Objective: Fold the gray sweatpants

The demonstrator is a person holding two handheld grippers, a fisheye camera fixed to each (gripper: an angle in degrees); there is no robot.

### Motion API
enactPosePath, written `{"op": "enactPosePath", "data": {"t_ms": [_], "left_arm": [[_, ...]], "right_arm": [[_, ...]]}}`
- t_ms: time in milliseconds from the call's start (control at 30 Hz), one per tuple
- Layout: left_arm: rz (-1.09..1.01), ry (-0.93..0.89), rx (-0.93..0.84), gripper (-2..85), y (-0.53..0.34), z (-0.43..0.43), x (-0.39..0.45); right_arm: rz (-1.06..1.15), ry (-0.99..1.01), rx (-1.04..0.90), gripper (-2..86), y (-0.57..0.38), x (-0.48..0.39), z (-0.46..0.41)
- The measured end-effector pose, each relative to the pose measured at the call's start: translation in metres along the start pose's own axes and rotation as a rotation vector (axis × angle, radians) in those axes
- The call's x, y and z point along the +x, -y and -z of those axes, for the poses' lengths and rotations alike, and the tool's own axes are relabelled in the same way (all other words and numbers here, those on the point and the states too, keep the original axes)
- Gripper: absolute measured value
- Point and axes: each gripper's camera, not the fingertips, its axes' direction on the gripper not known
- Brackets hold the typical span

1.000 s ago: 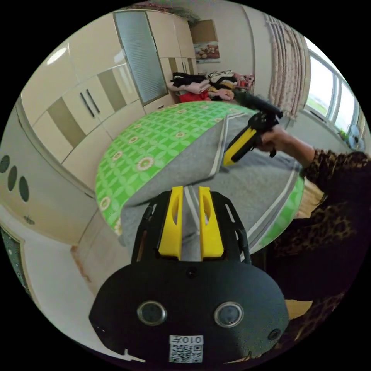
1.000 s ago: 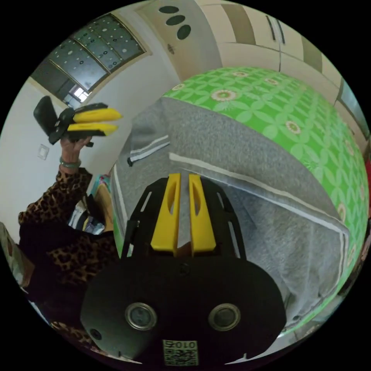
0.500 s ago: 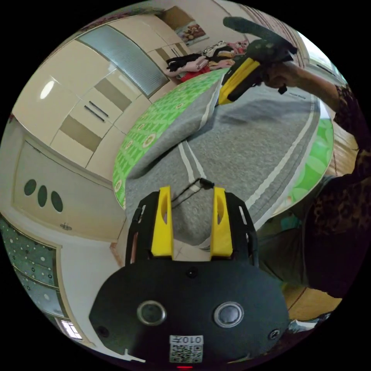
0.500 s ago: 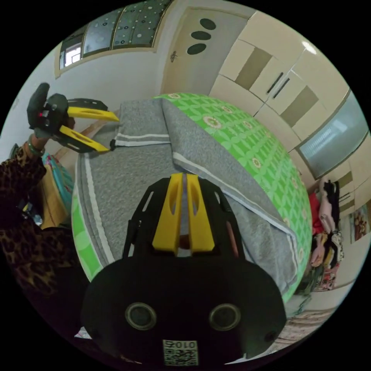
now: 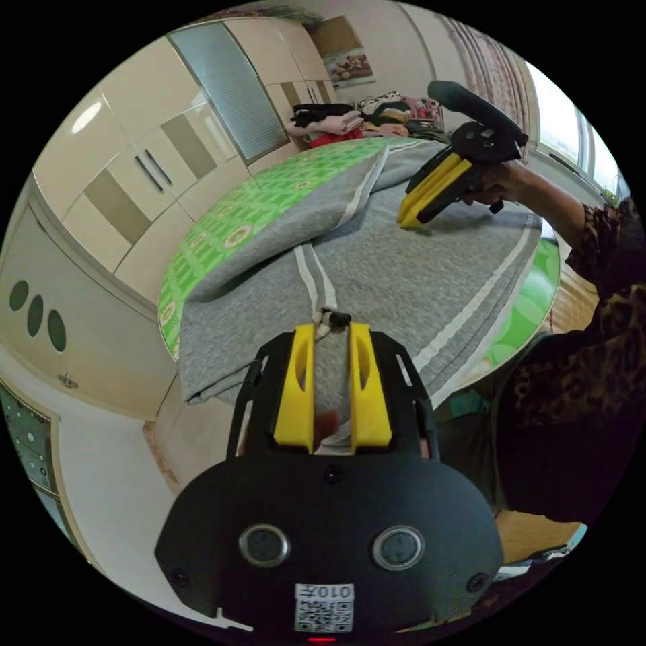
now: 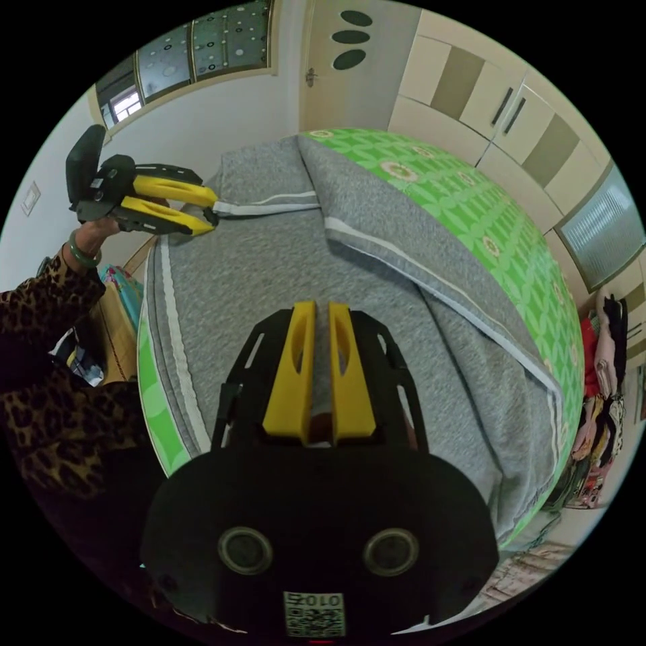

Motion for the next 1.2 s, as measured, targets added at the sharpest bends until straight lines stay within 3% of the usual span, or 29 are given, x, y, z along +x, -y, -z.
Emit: {"op": "enactPosePath", "data": {"t_ms": [200,467,867,1033,1200], "left_arm": [[0.043,0.125,0.041,7.0,-0.002,0.011,0.021],[0.038,0.106,0.102,8.1,0.005,0.045,0.019],[-0.039,0.168,0.029,5.1,0.027,0.056,0.019],[-0.001,0.244,0.123,2.9,0.043,0.109,-0.022],[0.049,0.350,0.242,1.7,0.068,0.152,-0.060]], "right_arm": [[-0.064,-0.013,0.029,3.8,-0.005,-0.004,0.009],[-0.048,0.002,0.039,3.2,-0.023,-0.012,0.026],[-0.042,-0.020,0.032,2.8,-0.021,-0.042,0.037],[-0.069,-0.169,0.212,4.9,-0.014,-0.035,0.094],[0.037,-0.371,0.120,7.4,0.022,-0.058,0.077]]}}
